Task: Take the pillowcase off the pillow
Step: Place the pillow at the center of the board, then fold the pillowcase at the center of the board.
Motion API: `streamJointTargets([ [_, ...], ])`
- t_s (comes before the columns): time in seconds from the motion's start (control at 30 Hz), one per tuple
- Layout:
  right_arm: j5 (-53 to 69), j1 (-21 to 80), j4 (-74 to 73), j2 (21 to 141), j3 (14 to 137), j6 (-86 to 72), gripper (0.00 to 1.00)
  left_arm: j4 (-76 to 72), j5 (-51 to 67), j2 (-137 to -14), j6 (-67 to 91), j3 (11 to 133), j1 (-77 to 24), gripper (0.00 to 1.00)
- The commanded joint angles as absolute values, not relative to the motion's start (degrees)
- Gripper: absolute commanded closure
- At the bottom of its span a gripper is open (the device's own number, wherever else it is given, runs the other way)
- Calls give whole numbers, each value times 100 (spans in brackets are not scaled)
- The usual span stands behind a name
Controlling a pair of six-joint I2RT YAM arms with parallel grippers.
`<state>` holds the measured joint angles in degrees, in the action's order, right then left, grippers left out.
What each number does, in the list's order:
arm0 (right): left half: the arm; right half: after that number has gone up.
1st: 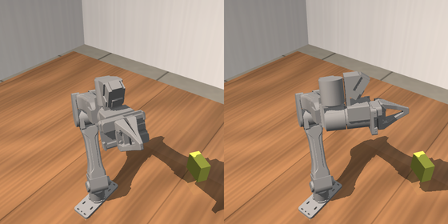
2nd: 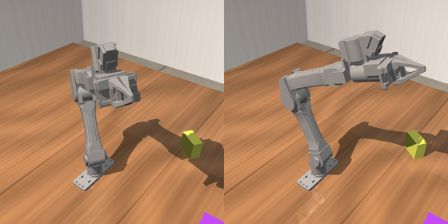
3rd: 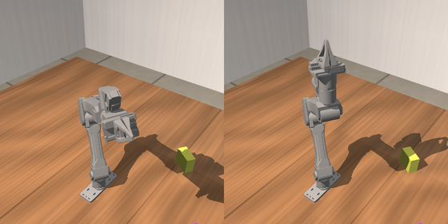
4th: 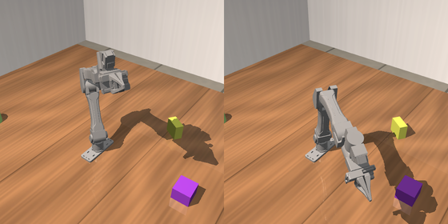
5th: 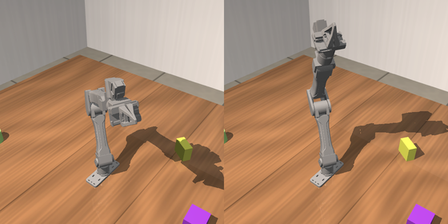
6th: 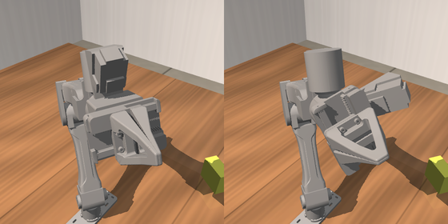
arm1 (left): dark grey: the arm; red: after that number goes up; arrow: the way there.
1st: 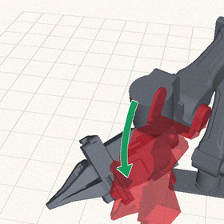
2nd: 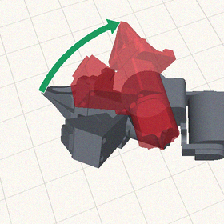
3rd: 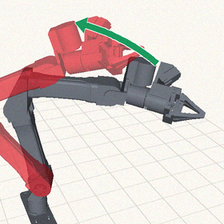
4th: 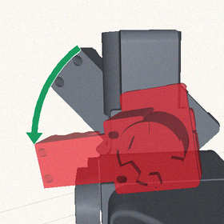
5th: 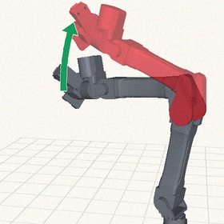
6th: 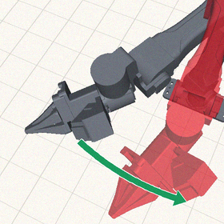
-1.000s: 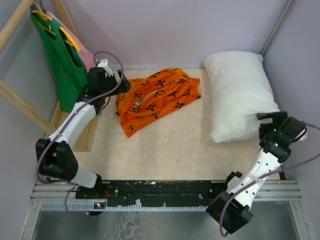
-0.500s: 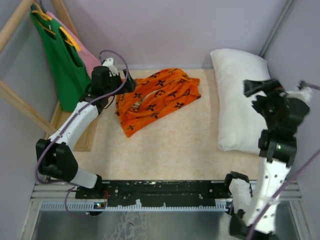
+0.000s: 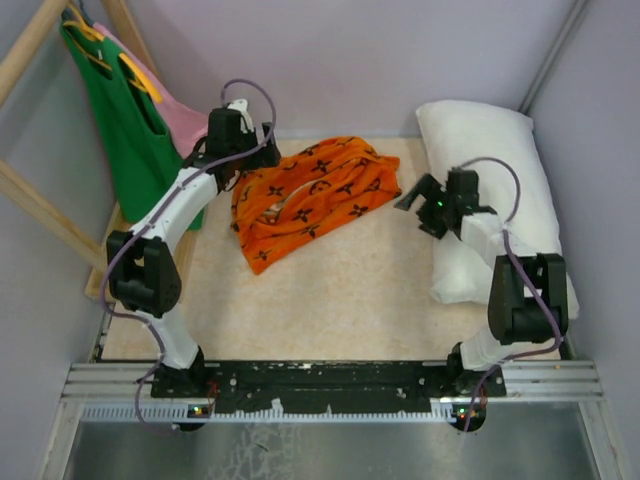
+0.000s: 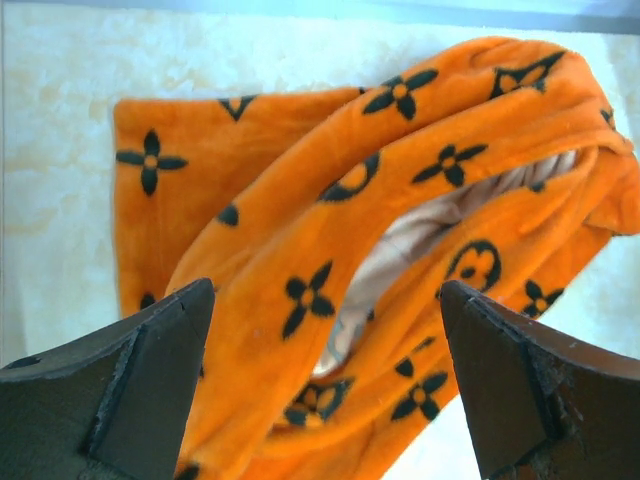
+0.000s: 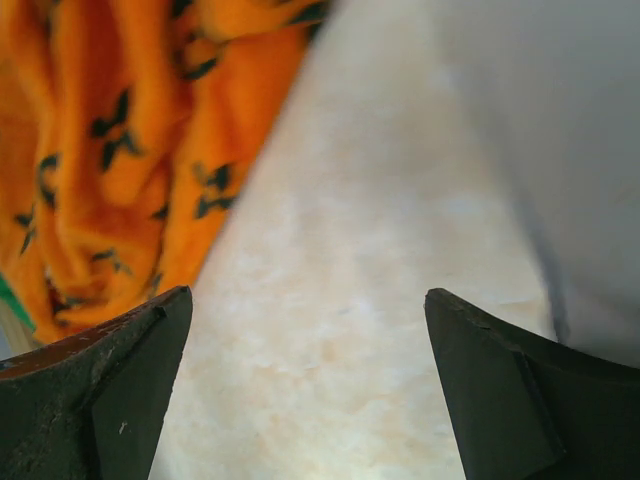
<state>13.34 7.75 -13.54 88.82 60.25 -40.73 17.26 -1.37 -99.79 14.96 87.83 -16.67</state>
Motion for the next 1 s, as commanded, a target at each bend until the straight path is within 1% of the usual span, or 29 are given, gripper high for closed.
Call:
streamJointTargets([
  [0.0, 1653, -672, -276, 8740, 4979, -4154, 1, 1828, -155, -10942, 859, 9886, -1742, 0],
  [0.07, 1353, -904, -364, 8656, 4820, -3939, 1, 1831, -219, -11463, 583, 10521, -1852, 0],
  [0.13, 881, -708, -344, 8317, 4779, -3832, 1, 1755, -153, -11893, 306, 10936, -1985, 0],
  [0.2, 318, -91, -312, 7984, 4929, -3761, 1, 1749, -17, -12316, 122, 11368, -2102, 0],
  [0.27, -25, 729, -277, 7975, 5235, -3775, 1, 1732, 269, -12758, 21, 11775, -2195, 0],
  [0.37, 129, 1590, 69, 8670, 5714, -4130, 1, 1822, 664, -13412, 33, 12373, -2222, 0],
  [0.47, 446, 2034, 218, 9858, 6325, -4367, 1, 1930, 709, -13892, 80, 12701, -2218, 0],
  [0.53, 441, 2222, 426, 10362, 6506, -4483, 1, 1934, 676, -14014, 59, 12665, -2216, 0],
  [0.67, 525, 2417, 724, 10979, 6720, -4670, 1, 1772, 606, -13989, -37, 12235, -2207, 2],
  [0.73, 632, 2450, 813, 11262, 6907, -4717, 2, 1721, 589, -13969, -74, 12017, -2189, 7],
  [0.8, 741, 2461, 891, 11525, 7118, -4792, 5, 1703, 547, -13916, -44, 11724, -2159, 17],
  [0.87, 821, 2468, 947, 11808, 7342, -4879, 11, 1590, 538, -13736, 44, 11328, -2098, 26],
  [0.93, 936, 2470, 982, 12106, 7638, -4986, 16, 1396, 424, -13434, 354, 10769, -2036, 39],
  [0.97, 1040, 2468, 984, 12272, 7773, -5028, 20, 1260, 353, -13252, 531, 10426, -1972, 51],
])
